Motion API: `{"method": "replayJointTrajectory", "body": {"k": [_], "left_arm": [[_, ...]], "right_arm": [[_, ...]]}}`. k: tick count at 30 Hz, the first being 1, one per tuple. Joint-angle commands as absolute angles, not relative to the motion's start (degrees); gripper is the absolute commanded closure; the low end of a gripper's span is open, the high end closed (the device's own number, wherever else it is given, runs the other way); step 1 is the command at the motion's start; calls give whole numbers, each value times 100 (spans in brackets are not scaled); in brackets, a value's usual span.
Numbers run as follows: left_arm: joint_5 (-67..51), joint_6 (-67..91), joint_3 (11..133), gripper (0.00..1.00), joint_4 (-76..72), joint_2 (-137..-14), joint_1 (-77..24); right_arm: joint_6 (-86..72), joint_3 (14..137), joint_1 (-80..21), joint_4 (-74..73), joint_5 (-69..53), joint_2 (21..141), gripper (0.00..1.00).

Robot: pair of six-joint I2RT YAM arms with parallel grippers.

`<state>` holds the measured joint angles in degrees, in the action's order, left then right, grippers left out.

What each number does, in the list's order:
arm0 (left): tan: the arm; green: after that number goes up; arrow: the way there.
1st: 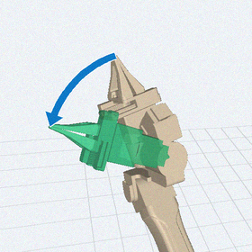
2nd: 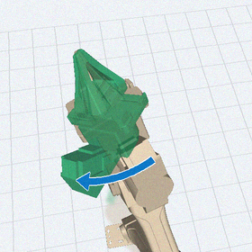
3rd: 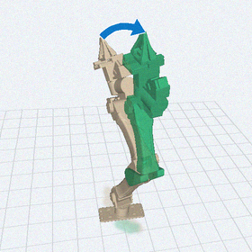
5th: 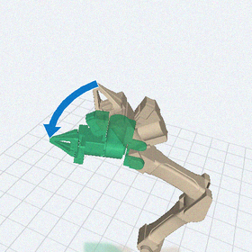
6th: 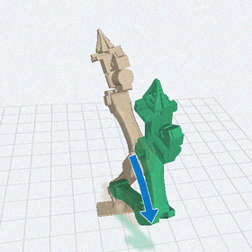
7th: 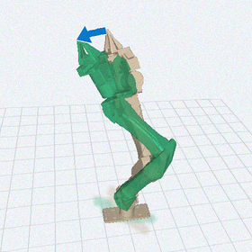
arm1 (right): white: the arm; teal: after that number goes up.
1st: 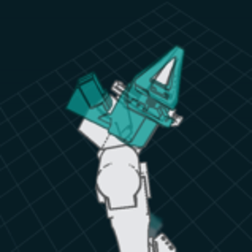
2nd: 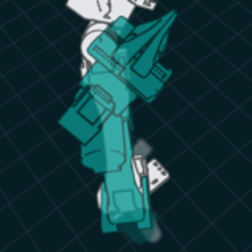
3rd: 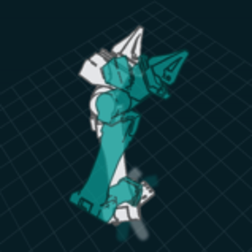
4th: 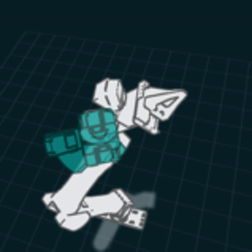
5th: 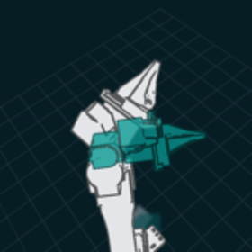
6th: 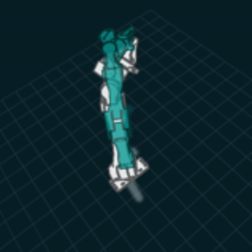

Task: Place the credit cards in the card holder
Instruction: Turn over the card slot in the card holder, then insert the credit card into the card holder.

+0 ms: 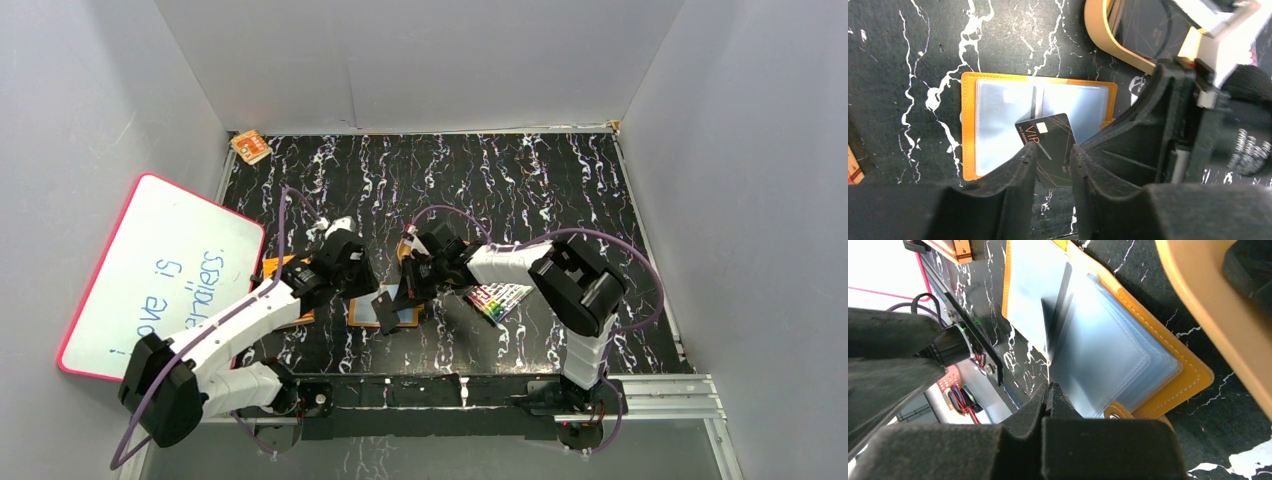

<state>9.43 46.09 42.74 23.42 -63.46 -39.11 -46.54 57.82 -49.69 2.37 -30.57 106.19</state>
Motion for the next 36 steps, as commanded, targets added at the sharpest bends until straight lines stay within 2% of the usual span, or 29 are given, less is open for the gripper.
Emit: {"method": "replayJointTrajectory", "body": {"k": [1,4,11,21,36], "left_arm": [[1036,4631,4082,76,2165,-6683,-3820],[1160,4725,3952,81,2068,-6767,-3744],[1340,4852,3768,83,2049,-6819,-3601],[1658,5166,3377,80,2323,-6305,-3560],[1661,5328,3119,80,2427,-6332,-3559]], "right_arm": [[-4718,5836,-5003,312,-2933,10241,100],[-4766,5648,-5000,203,-2688,9918,100],[-5148,5250,-4932,534,-2671,9763,100],[-5307,5194,-4913,814,-2931,9992,100],[-5475,5195,-4896,958,-2918,10206,100]]}}
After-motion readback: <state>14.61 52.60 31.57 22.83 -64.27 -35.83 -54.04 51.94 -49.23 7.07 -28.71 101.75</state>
